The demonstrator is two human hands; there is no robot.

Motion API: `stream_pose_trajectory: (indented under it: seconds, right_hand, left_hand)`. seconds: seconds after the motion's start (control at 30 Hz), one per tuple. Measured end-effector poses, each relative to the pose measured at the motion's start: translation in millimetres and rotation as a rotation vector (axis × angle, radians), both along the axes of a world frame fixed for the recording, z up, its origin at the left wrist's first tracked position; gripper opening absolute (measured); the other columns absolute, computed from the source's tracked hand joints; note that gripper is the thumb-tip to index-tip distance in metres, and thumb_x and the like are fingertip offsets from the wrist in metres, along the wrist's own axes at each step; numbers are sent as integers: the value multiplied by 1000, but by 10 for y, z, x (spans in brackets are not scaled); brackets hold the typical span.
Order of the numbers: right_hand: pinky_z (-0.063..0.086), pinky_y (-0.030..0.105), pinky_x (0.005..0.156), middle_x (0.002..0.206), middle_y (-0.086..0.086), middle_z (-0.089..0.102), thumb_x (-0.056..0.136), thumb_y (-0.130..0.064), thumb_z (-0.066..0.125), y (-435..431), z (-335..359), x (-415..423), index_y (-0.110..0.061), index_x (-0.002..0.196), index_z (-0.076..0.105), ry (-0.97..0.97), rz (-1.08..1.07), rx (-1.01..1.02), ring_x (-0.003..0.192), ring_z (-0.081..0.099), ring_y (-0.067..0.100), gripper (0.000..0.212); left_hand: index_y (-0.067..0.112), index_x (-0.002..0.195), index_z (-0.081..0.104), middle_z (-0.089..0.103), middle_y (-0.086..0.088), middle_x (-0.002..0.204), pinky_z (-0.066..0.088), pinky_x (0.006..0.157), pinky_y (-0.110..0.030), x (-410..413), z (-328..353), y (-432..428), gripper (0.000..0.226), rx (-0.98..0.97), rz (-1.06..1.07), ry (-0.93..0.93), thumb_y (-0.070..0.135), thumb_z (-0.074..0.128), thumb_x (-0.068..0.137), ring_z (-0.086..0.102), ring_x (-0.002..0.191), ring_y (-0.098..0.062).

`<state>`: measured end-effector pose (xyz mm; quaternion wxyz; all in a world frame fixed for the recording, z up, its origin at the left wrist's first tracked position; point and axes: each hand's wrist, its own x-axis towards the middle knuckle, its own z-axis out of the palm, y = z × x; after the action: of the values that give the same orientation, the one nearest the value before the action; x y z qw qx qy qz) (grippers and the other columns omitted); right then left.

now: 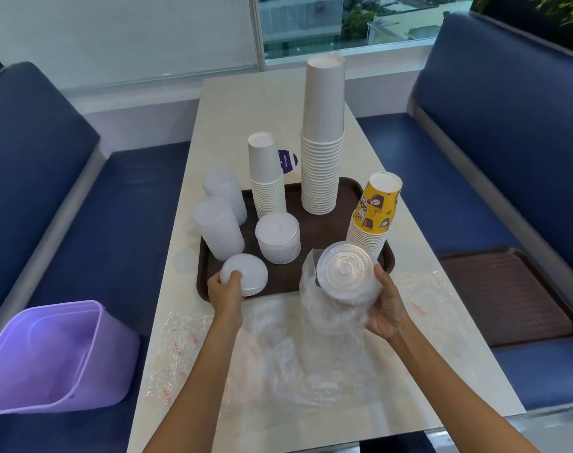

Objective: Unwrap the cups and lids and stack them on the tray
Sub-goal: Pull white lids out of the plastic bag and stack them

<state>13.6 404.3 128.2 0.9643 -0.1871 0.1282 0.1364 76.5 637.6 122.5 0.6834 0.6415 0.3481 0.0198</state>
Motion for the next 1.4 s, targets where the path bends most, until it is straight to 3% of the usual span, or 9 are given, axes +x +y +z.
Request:
stream_pose_trajectory:
  seconds: [0.1,0.33,0.7,0.8,0.87,0.97,1.13,1.27,1.4]
  right_hand:
    - [59,45,71,103,17,69,29,-23,99,6,10,20,-12,118,55,12,19,-11,91,70,30,100]
    - [59,46,67,102,20,69,24,-19,99,49,12,74,-9,116,56,50,60,-21,89,70,33,102]
    - [58,49,72,100,19,70,20,-20,99,30,-35,160,-12,113,57,93,59,-102,88,70,33,103]
    - [57,50,73,100,19,70,18,-19,99,14,-47,178,-11,112,57,111,54,-122,87,70,33,103]
    - [57,50,73,100,19,70,17,-20,99,10,-48,185,-10,111,58,113,48,-137,87,71,33,103]
    - [57,50,72,97,18,71,16,-21,99,-3,-53,201,-12,110,58,118,29,-140,85,71,32,103]
    - [59,46,63,94,16,72,16,-22,99,-9,-39,207,-15,112,55,109,20,-131,83,72,31,107]
    - [59,46,64,94,16,72,17,-21,99,4,-32,205,-15,112,55,99,20,-132,83,72,31,105]
    - [59,48,67,94,16,72,16,-20,99,-7,-23,223,-14,110,56,104,6,-125,83,71,32,103]
  left_hand:
    - [3,125,50,56,-13,120,49,96,-47,85,-120,-28,39,40,13,42,5,59,87,55,106,-28]
    - [5,128,48,54,-14,125,48,97,-48,282,-226,-86,44,69,26,62,6,59,86,53,112,-30]
    - [8,133,46,50,-14,131,45,100,-48,465,-288,-331,46,99,-146,69,6,57,88,50,118,-30]
    - [7,133,47,51,-13,130,46,99,-41,497,-295,-406,46,133,-208,68,5,57,87,51,117,-30]
    - [4,130,50,54,-14,128,45,94,-35,497,-279,-422,43,229,-254,70,5,56,87,52,114,-29]
    - [1,132,49,47,-19,133,42,96,-39,487,-276,-411,45,542,-358,83,12,57,89,48,118,-33]
    - [6,145,31,33,-15,144,36,103,-39,410,-206,-415,71,1022,-608,-19,43,57,90,31,132,-29]
    - [11,150,14,15,-11,154,26,110,-46,472,-258,-416,103,1075,-887,-27,52,71,75,17,141,-29]
    - [11,151,9,19,-12,153,28,109,-46,547,-296,-382,108,1064,-969,23,50,74,73,20,140,-29]
